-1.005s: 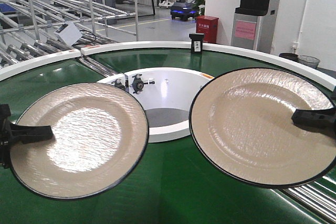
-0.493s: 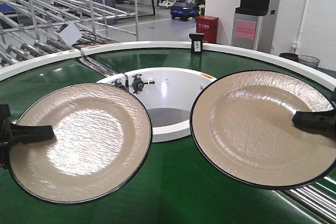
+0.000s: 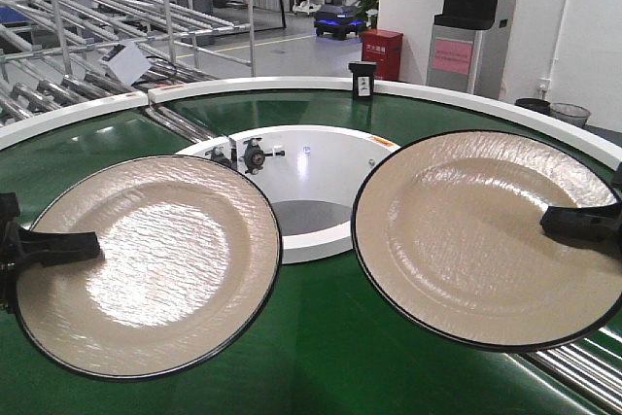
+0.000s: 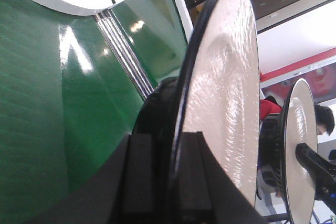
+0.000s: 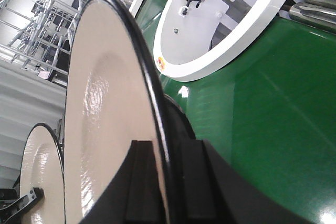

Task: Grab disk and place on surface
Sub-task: 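Hold both plates raised while the base drives to the steel table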

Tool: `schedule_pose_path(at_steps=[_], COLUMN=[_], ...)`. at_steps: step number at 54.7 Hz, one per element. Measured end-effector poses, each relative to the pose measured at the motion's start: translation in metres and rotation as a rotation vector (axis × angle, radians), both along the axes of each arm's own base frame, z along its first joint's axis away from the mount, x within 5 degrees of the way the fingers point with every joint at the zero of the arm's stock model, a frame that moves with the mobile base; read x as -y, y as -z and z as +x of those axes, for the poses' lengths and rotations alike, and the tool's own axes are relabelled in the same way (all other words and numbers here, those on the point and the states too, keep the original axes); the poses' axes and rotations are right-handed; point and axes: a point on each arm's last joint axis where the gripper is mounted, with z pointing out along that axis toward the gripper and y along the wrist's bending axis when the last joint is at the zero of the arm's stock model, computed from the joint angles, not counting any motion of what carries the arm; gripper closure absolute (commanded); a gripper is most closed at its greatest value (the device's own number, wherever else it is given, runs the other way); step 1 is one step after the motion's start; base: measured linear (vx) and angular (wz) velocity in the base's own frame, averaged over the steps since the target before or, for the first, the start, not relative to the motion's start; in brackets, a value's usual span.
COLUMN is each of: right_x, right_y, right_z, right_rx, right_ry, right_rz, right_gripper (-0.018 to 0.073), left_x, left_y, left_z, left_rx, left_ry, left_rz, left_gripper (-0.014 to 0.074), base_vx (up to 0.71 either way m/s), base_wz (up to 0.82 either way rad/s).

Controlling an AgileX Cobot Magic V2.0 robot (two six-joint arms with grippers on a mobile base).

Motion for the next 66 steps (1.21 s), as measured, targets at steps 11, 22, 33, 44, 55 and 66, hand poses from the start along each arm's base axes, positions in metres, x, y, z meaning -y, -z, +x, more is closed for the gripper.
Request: schedule_pose_path(at_steps=[11, 22, 33, 44, 55, 66], right_x=[0.0000, 0.0001, 0.0005, 0.0006, 0.0006, 0.0006], right_y=[0.0000, 0.0000, 0.0000, 0.0001, 0.0001, 0.0002], right_z=[0.0000, 0.0001, 0.0004, 0.0004, 0.0004, 0.0004], right_rx=[0.000, 0.000, 0.001, 0.001, 0.001, 0.001], right_ry=[0.000, 0.001, 0.007, 0.008, 0.007, 0.007], right_rz=[0.000, 0.000, -0.002, -0.003, -0.004, -0.005], right_gripper=[0.0568, 0.0568, 0.0568, 0.0568, 0.0568, 0.0568], left_x=[-0.0008, -0.0008, -0.0008, -0.0007, -0.0007, -0.0007], left_y=[0.0003, 0.0006, 0.0006, 0.0006, 0.0006, 0.0006], left_z=[0.0008, 0.0007, 0.0007, 0.0006, 0.0006, 0.0006], left_rx=[0.000, -0.002, -0.002, -0.002, -0.002, -0.002], left_ry=[-0.012, -0.012, -0.012, -0.011, -0.011, -0.011], left_rz=[0.004, 0.004, 0.004, 0.003, 0.003, 0.003], left_gripper=[0.0597, 0.0597, 0.0597, 0.0597, 0.0597, 0.0597], base_vx=[-0.04, -0.09, -0.12, -0.14, -0.15, -0.15], base_wz=[-0.15, -0.39, -0.57, -0.59, -0.58, -0.57])
